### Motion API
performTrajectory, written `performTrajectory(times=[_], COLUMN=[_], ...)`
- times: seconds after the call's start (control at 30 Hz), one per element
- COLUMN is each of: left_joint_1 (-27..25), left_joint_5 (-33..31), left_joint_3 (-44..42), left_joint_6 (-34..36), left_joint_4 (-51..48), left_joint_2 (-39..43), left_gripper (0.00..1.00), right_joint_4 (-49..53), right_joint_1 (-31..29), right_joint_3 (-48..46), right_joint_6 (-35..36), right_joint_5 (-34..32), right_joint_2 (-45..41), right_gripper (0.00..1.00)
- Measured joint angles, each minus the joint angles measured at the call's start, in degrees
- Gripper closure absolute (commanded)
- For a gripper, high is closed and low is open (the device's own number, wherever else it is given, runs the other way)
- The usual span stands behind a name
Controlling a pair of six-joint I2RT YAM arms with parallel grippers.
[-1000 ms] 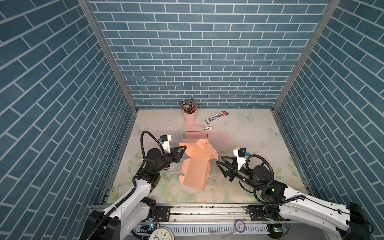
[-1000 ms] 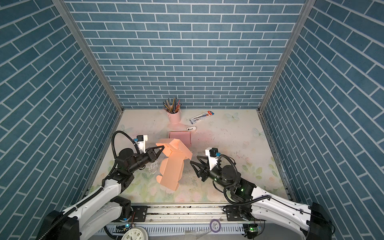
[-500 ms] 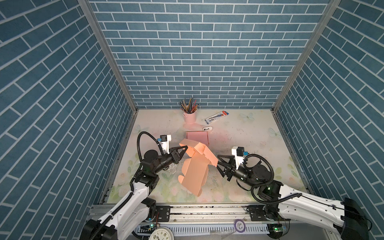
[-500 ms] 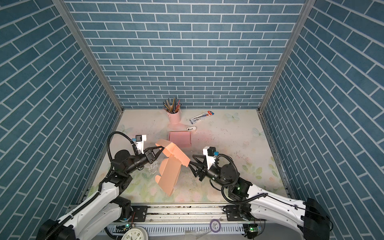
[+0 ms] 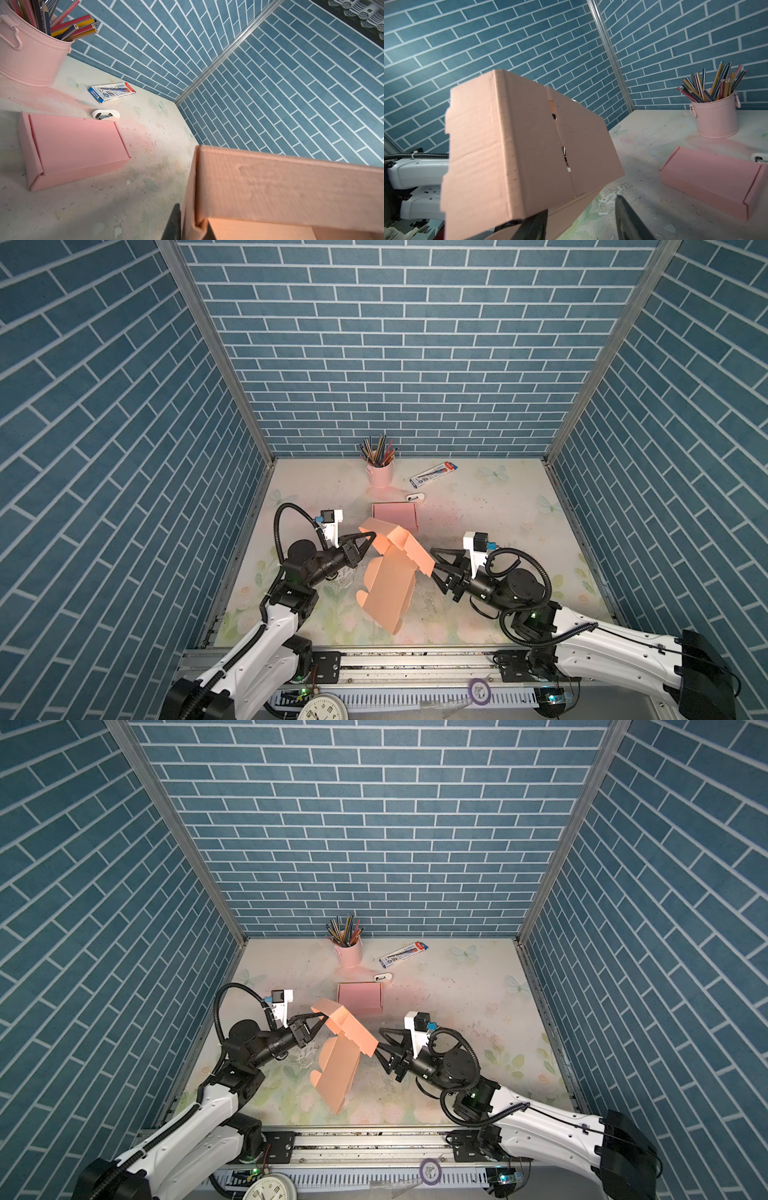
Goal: Fold the paper box
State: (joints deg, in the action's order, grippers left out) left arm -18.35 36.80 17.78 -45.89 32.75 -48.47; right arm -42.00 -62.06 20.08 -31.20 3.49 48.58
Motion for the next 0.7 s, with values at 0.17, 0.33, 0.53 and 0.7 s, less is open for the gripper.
performTrajectory(times=[0.17,0.33,0.53,0.7], left_joint_1=[-0.3,-0.5,-0.5,-0.5], left_joint_5=[0.4,0.3,-0.8,-1.0], left_joint_3=[0.0,0.0,0.0,0.0], left_joint_6=[0.0,0.0,0.2,0.3], left_joint_4=[0.6,0.8,0.8,0.8], left_joint_2=[-0.2,-0.8,-1.4,-2.4], left_gripper=[0.85,0.85,0.85,0.85], right_joint_4=[-1.5,-2.4,-2.4,-1.0], right_joint_1=[0.0,0.0,0.0,0.0], right_joint_3=[0.0,0.0,0.2,0.9], right_joint_6=[-0.2,-0.6,-1.7,-2.0], right_joint_5=[0.0,0.0,-0.3,-1.0], right_joint_2=[1.5,3.8,5.2,5.2], right_gripper=[0.48,0.49,0.51,0.51])
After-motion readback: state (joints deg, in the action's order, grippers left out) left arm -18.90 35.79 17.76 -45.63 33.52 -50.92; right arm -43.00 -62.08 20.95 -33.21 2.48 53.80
